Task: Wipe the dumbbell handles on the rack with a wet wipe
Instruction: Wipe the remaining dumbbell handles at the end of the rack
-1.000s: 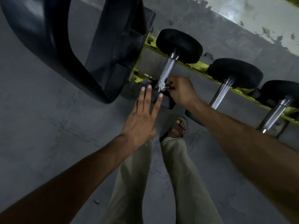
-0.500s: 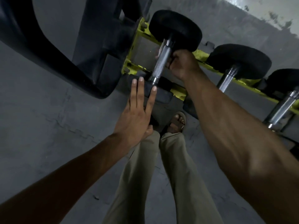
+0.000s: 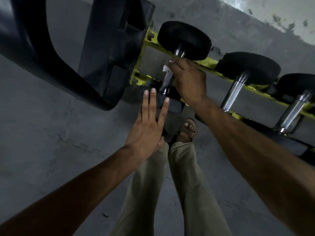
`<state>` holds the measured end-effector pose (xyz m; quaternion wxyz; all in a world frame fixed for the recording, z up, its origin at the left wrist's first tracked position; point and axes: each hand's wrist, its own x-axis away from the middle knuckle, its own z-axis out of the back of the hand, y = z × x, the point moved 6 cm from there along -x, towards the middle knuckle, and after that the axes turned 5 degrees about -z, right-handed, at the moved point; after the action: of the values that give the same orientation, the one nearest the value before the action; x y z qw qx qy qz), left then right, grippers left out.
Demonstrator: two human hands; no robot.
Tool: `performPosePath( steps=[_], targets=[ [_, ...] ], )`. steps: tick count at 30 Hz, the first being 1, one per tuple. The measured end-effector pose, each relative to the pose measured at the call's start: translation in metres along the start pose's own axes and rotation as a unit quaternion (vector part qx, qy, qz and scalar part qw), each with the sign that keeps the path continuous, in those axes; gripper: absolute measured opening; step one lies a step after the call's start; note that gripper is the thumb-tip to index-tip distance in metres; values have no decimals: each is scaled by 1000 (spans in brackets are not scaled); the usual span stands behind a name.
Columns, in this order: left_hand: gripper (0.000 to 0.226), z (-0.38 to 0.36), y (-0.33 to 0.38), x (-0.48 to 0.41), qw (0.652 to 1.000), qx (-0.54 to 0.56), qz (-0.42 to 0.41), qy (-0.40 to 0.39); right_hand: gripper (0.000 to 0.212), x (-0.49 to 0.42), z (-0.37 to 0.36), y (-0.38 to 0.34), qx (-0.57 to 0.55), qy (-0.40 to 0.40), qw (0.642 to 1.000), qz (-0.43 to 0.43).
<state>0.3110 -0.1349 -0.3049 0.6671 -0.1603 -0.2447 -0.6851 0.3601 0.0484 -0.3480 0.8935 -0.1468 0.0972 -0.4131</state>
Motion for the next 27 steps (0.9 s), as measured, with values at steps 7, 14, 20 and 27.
performPosePath(
  steps=[7, 14, 20, 27],
  targets=[
    [124, 5, -4, 2, 1000, 10, -7, -2, 40, -6, -10, -38, 124, -277, 925, 229],
    [126, 0, -8, 2, 1000, 10, -17, -2, 25, -26, 5, -55, 241, -337, 900, 134],
    [127, -3, -8, 0, 999, 26, -19, 10, 28, -64, 14, -47, 296, -319, 897, 78],
    [119, -5, -10, 0, 999, 38, -23, 26, 32, -60, 4, -59, 293, -352, 881, 121]
  ],
)
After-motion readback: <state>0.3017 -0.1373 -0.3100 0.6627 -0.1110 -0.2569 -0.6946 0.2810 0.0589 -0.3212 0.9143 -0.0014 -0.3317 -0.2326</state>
